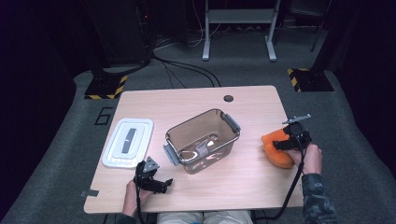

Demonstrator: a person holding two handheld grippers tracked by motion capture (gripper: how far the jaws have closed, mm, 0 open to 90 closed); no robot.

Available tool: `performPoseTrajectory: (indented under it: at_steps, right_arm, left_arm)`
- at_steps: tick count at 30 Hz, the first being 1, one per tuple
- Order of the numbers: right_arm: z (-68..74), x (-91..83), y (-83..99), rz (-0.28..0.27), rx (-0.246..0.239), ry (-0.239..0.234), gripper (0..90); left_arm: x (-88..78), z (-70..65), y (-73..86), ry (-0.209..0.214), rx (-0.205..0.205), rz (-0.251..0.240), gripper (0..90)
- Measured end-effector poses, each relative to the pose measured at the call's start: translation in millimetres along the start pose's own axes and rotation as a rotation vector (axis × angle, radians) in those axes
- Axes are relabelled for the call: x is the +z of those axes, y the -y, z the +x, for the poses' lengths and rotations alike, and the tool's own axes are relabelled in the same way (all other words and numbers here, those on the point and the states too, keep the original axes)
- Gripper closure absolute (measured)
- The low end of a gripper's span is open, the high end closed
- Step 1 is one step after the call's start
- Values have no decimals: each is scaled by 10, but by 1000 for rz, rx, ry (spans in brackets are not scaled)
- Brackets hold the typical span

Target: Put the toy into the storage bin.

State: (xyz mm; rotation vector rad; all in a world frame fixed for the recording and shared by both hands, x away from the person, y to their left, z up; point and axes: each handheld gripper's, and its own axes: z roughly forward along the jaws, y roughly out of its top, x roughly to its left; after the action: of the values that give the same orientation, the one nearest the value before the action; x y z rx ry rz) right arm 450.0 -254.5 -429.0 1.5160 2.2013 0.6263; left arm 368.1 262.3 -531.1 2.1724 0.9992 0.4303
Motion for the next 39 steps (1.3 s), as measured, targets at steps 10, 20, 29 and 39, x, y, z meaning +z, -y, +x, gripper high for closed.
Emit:
performPoseTrajectory:
  at_steps: [10, 20, 29, 39]
  right_arm:
    - [56, -16, 17, -12, 0, 29, 617]
    - [136, -252, -92, -135, 16, 3, 633]
    - [233, -494, -278, -225, 6, -40, 634]
    - [304, -547, -532, -263, -16, -57, 634]
  left_arm:
    - [0, 0, 0, 0, -1, 0, 1]
    - [1, 0, -1, -3, -1, -2, 2]
    - [3, -3, 0, -4, -8, -4, 2]
    - [6, -6, -10, -7, -3, 0, 3]
